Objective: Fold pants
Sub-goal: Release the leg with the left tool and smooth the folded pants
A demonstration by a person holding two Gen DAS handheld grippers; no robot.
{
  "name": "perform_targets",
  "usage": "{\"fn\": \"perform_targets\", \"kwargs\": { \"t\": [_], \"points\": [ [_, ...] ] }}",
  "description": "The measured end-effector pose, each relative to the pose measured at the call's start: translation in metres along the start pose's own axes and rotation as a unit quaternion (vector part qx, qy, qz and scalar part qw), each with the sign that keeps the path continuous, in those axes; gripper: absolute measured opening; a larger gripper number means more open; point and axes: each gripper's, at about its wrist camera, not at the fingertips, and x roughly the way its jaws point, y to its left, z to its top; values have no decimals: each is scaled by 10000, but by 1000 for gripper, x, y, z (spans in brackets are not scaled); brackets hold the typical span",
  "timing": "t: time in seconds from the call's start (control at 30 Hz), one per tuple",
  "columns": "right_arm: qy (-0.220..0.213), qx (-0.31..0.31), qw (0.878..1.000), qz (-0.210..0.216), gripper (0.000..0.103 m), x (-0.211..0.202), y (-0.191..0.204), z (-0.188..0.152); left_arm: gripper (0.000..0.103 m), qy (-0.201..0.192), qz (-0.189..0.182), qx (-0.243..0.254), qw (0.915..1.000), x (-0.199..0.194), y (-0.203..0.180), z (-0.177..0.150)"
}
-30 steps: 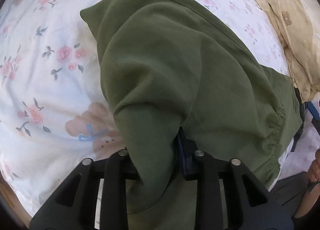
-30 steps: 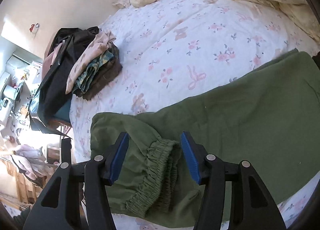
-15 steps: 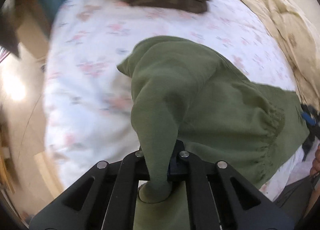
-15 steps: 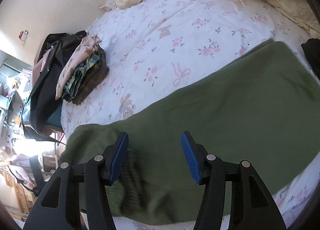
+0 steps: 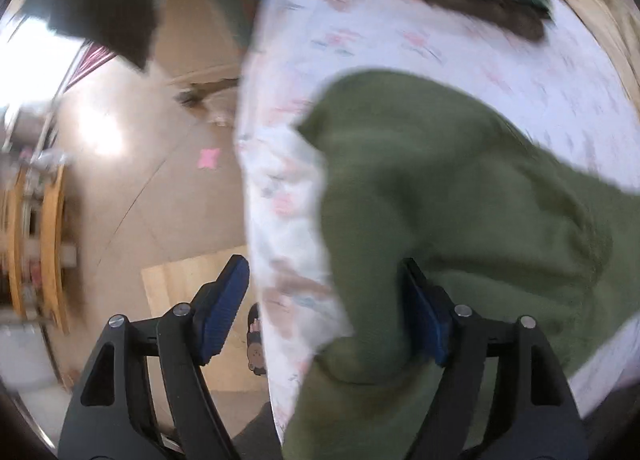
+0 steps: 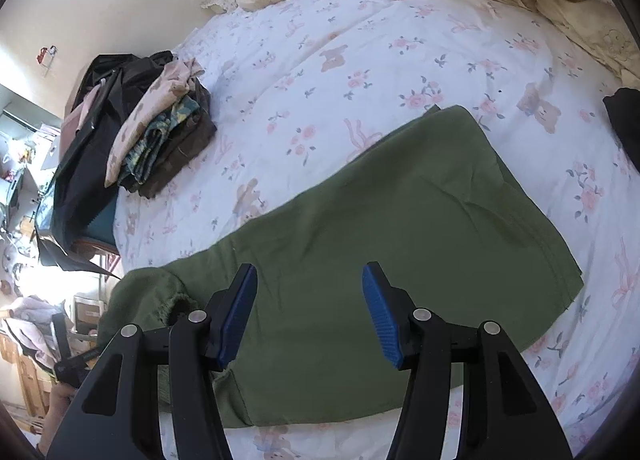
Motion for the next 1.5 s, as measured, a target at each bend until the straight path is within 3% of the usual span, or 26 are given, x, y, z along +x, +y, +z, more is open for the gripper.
{"fn": "perform_targets", "kwargs": {
  "t": [0.1,0.17,0.23,0.27,0.4,0.47,0.53,0.57,0.6,0.63,0.73,0.87,0.97,1.17,1.27,1.33,1.4,1.43,1.47,1.5],
  "points": [
    [-121,43,9999,-49,57,-8,-6,0,73,-569,-318,-644,9958,-31,12,7],
    [-201,129,9997,-86,57,-12,-13,0,73,-876,-662,-249,9936,-51,-15,6],
    [-199,180,9995,-141,57,-13,-20,-1,73,-879,-1086,175,9900,-57,-53,3],
    [-186,199,9995,-186,57,-14,-23,-2,73,-882,-1119,344,9892,-58,-68,0],
    [-203,303,9989,-288,57,-20,-35,-6,74,-658,-811,993,9896,-29,-125,-14],
    [-272,291,9986,-349,57,-24,-38,-7,74,-9,-790,1282,9886,10,-146,-27],
    [-409,333,9978,-413,57,-32,-45,-9,75,363,-224,1792,9829,54,-166,-52],
    [-466,419,9972,-406,57,-35,-50,-12,75,190,-51,1928,9810,59,-172,-61],
    [-485,609,9964,-341,57,-39,-59,-17,76,9,103,1933,9811,57,-177,-64],
    [-480,817,9952,-260,57,-40,-68,-22,76,127,121,1782,9838,55,-176,-61],
    [-453,1604,9860,-34,57,-41,-97,-47,75,328,-173,1403,9894,38,-163,-52],
    [-281,2292,9730,3,61,-32,-128,-77,77,-51,-940,1025,9903,-4,-154,-47],
    [-79,2759,9610,177,61,-17,-145,-87,78,-398,-1083,996,9883,-22,-162,-45],
    [-233,2835,9585,-201,61,2,-158,-69,78,-617,-1033,1267,9846,-28,-180,-43],
    [-566,2987,9525,-204,63,9,-167,-61,78,-667,-937,1285,9850,-25,-176,-43],
    [-864,2691,9582,-440,63,4,-160,-51,78,-680,-847,1244,9863,-19,-172,-40],
    [-1131,2354,9624,-744,54,-1,-153,-44,78,-626,-854,1135,9879,-15,-166,-40],
    [-1205,2321,9628,-676,50,-1,-152,-41,78,-567,-862,1057,9890,-11,-162,-39],
    [-1221,2299,9638,-581,34,-1,-153,-38,78,-526,-872,1000,9898,-10,-161,-37],
    [-1259,2250,9647,-536,11,-2,-153,-35,78,-501,-891,968,9900,-7,-159,-35]
  ]
}}
